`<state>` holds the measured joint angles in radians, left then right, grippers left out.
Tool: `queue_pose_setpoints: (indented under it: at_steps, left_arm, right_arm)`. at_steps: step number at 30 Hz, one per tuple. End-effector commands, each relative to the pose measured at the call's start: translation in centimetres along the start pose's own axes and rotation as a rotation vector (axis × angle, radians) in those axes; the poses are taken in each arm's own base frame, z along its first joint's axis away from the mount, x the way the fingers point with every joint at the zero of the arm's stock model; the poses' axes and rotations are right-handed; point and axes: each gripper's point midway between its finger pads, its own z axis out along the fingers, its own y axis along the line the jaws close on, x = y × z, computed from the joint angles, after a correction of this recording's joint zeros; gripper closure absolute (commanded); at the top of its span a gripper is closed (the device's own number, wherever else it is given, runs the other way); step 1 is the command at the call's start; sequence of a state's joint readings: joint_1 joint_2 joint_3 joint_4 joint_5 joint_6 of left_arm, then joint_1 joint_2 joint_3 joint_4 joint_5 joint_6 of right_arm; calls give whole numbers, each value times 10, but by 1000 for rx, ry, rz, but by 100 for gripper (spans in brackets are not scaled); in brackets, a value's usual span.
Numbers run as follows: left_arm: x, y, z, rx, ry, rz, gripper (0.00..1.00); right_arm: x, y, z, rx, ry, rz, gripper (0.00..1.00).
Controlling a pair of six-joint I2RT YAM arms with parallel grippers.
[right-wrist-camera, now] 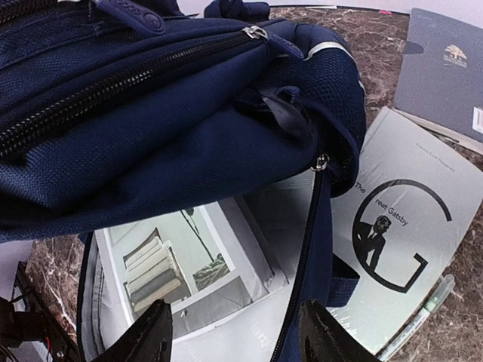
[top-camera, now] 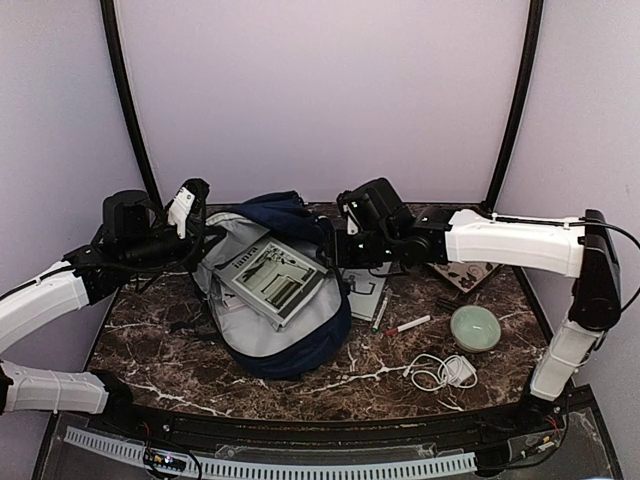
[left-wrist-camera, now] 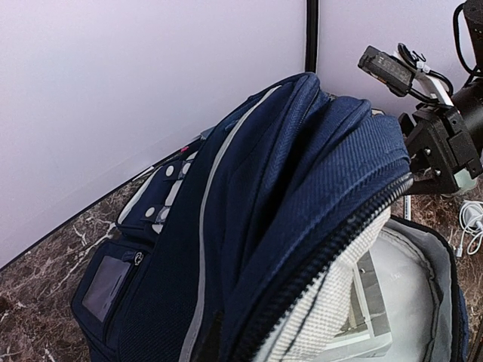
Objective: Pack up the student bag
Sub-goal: Adjust the book in the largest pocket of the bag.
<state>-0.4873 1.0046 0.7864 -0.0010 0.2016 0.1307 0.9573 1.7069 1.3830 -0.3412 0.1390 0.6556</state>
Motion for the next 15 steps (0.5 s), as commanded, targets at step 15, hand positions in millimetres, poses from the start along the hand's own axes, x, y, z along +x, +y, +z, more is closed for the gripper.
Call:
queue_pose_setpoints:
  at_steps: [15]
  left_arm:
    - [-40, 4, -7, -14, -122, 22, 100]
  right_arm:
    - [30, 23, 59, -94, 98, -35, 53]
